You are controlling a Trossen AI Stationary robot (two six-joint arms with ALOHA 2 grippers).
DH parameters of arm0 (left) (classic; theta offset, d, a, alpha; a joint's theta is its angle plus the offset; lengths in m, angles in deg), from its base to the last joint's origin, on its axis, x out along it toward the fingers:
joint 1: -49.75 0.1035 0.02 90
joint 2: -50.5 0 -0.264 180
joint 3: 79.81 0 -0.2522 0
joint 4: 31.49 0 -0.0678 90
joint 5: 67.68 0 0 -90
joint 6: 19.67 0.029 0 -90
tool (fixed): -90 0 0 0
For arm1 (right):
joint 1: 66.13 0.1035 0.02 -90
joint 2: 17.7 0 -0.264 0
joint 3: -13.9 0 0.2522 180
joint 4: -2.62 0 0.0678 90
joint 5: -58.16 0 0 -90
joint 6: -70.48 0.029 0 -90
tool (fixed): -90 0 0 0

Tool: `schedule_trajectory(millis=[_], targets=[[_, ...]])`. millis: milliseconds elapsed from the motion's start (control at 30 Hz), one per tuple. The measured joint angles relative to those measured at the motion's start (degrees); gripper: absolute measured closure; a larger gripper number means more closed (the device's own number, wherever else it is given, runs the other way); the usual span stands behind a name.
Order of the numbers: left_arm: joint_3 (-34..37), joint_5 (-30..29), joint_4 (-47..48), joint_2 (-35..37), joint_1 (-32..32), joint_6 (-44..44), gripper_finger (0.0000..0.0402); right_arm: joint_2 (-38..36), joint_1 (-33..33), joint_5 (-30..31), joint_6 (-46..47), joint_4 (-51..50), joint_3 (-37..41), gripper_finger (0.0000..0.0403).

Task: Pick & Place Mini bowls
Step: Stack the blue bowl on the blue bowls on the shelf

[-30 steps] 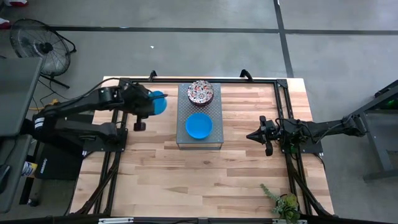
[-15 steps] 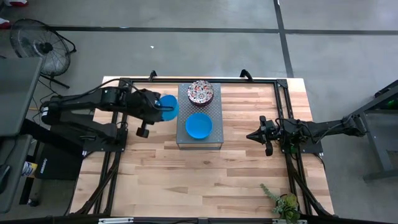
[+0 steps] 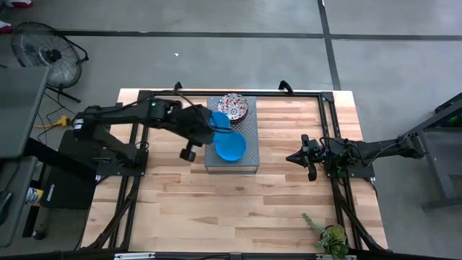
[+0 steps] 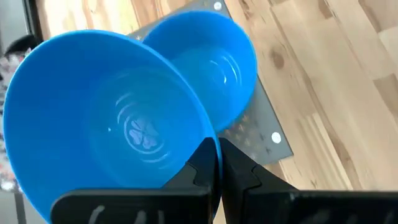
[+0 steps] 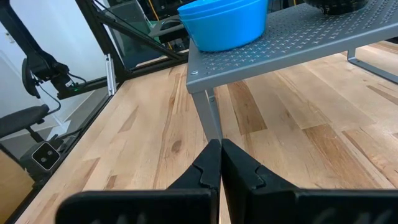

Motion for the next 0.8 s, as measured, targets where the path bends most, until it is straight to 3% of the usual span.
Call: schedule_trajectory(millis=[367,800], targets=[[-11.1,0.0,4.1,-9.8,-3.9,0.1,0.0401,0.0,0.0,0.0,0.0,0.0,0.0,0.0402],[-12.2,-5.5,6.6,-16.1,-5.9,5.7,0.0401,0.0,0.0,0.0,0.0,0.0,0.0,0.0402]])
